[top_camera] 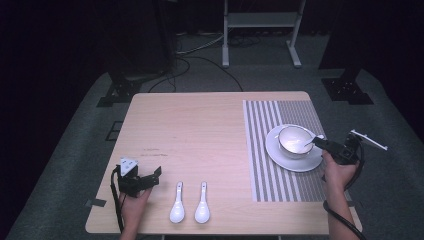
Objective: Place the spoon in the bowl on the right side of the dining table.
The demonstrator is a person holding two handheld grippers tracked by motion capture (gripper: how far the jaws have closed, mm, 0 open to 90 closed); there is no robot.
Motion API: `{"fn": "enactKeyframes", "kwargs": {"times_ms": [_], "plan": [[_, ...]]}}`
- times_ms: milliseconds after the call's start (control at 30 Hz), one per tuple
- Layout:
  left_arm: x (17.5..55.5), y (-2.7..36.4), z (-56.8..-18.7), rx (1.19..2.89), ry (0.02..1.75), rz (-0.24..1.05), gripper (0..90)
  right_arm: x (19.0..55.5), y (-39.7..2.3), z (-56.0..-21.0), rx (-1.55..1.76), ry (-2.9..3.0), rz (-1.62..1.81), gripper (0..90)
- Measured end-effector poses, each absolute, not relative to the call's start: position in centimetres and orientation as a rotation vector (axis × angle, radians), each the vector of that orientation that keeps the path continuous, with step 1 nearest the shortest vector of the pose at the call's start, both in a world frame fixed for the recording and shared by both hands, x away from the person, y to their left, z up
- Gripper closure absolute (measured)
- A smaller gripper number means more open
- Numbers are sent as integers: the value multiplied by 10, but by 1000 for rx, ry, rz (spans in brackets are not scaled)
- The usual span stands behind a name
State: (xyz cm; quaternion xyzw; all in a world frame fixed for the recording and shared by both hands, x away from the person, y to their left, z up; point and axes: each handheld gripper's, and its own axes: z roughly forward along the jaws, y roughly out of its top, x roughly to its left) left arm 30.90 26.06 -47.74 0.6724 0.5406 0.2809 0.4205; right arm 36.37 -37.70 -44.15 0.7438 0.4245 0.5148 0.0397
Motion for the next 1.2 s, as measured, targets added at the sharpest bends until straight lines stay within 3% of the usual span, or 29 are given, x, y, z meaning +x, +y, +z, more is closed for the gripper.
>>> {"fn": "enactKeyframes", "kwargs": {"times_ms": [433,900,1200], "plan": [[309,260,-477,1691,1356,709,33,349,-379,-442,2241,1303,1651,626],[309,260,-477,1687,1361,711,33,323,-379,-442,2153,1359,1684,459],[309,259,-477,1692,1360,718,33,315,-375,-446,2139,1403,1693,421]]}}
